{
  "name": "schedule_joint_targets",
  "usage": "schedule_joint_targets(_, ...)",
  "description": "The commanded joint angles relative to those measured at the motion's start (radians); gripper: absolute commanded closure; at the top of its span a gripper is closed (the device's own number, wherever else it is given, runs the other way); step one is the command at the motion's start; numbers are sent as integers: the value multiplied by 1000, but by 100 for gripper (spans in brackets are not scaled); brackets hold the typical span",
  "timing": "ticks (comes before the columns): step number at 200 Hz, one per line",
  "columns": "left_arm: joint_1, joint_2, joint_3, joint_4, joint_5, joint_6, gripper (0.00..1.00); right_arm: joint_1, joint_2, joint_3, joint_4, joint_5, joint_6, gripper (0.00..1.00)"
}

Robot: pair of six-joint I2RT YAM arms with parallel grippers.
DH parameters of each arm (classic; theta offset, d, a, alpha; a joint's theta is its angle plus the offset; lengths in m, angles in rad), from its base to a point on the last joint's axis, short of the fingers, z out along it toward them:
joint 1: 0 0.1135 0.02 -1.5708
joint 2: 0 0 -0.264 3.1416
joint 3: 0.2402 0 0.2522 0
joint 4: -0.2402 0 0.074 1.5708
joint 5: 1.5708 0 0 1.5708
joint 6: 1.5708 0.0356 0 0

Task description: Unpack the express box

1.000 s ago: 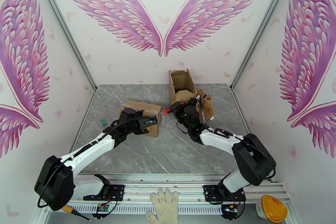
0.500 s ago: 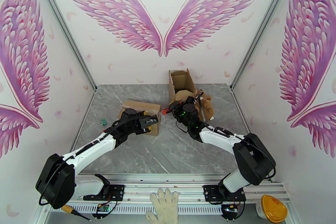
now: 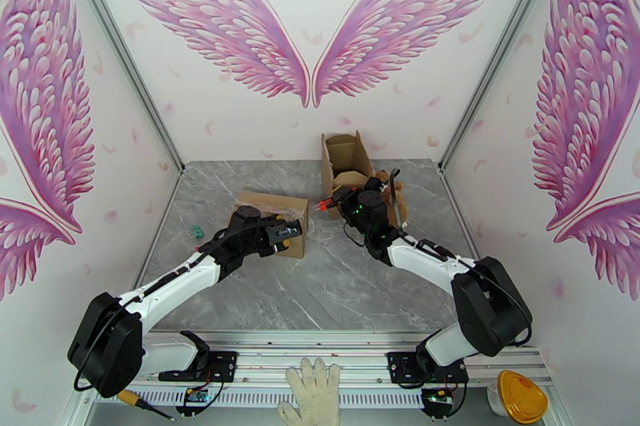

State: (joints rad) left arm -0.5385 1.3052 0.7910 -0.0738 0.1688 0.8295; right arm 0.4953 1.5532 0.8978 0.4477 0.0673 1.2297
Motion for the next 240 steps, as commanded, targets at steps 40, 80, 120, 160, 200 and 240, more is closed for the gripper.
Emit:
schedule_joint_targets(40, -7, -21, -18, -92, 34, -26, 45, 0, 52, 61, 65, 1, -10, 100)
schedule_joint_targets(80, -11, -21, -17, -95, 31, -31, 46, -2, 82, 70, 95, -3, -7, 100)
schedule_joint_targets(120, -17, -17, -12, -95, 20, -29, 46, -1, 91, 94, 71, -14, -11, 100)
schedule_joint_targets(160, -18, -15, -10, -95, 13, -29, 46, -3, 87, 80, 59, -1, -7, 100)
schedule_joint_targets(200, -18, -12, -6, -97, 12, -27, 46, -4, 73, 61, 59, 6, -11, 100)
schedule_joint_targets(240, -18, -7, 0, -103, 15, -25, 45, -6, 58, 33, 56, 6, -6, 100)
